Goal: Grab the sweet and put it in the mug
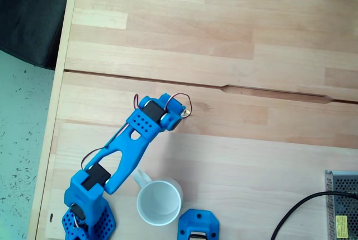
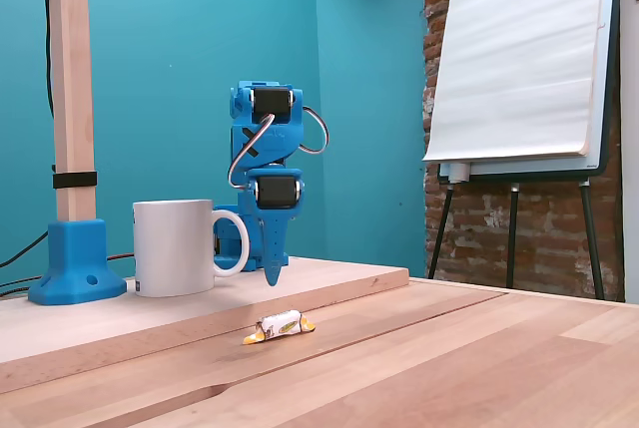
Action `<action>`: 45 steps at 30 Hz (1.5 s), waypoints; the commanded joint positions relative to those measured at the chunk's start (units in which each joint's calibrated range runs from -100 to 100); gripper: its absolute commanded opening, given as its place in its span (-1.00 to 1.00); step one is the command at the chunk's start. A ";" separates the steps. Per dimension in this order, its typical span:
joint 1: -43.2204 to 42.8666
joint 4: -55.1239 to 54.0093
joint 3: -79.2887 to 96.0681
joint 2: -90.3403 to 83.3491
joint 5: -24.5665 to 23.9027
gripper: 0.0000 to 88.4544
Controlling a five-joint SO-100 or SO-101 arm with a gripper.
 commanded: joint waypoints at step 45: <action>-0.05 1.83 -3.61 2.50 -1.03 -0.57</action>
